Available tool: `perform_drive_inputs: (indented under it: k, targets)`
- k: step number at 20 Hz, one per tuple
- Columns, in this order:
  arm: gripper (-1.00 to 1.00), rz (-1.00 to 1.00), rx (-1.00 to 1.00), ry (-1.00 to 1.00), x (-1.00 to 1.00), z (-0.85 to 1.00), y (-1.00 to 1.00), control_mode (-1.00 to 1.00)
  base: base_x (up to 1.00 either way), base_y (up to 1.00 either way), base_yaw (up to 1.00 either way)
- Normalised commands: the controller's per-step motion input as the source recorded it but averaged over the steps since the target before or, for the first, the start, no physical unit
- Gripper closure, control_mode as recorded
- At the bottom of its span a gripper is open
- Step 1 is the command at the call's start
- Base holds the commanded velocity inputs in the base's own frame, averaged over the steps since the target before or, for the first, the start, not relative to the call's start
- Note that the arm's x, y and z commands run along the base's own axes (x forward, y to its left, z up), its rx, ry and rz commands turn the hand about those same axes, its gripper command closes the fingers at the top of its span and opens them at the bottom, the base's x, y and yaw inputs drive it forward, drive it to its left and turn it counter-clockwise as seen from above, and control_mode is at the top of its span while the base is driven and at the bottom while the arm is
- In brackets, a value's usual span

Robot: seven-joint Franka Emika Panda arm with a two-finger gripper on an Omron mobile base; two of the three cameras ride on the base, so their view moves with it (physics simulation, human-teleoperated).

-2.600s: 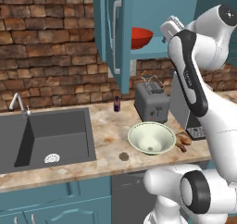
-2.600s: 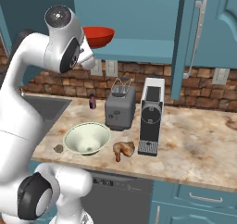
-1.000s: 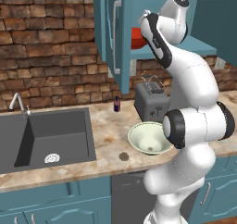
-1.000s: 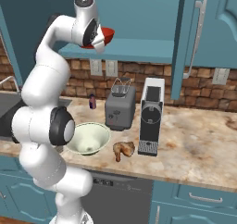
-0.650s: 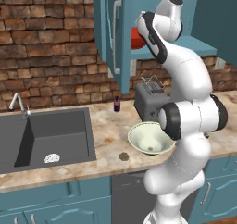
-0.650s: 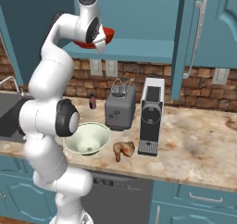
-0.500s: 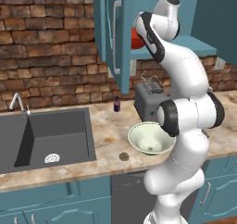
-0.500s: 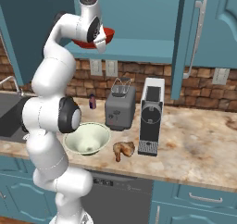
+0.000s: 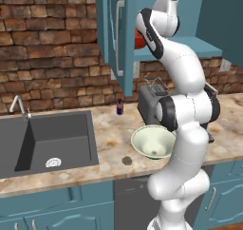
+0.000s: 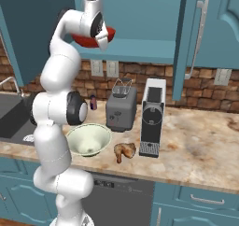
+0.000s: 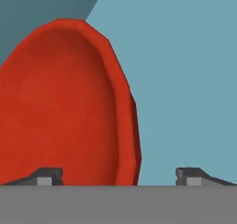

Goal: Pick both bowls and place them on the counter. Then place the chicken drumstick in one bowl and place the garlic in the other bowl.

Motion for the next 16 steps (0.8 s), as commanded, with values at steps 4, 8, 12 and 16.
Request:
perform_drive_inputs:
  k: [4,8,12,16]
  targets:
    - [1.00,0.00,0.00,0.00,0.01,-0.15,0.00,-1.00,0.00,0.00,0.00]
    - [1.00,0.00,0.03,0.02,0.00,-0.22,0.00,-1.00,0.00,0.00,0.00]
    - [1.00,0.00,0.15,-0.03,-0.38,-0.35,-0.04,-1.00,0.00,0.00,0.00]
    - [1.00,0.00,0.15,-0.07,-0.72,-0.29,-0.21,-1.00,0.00,0.00,0.00]
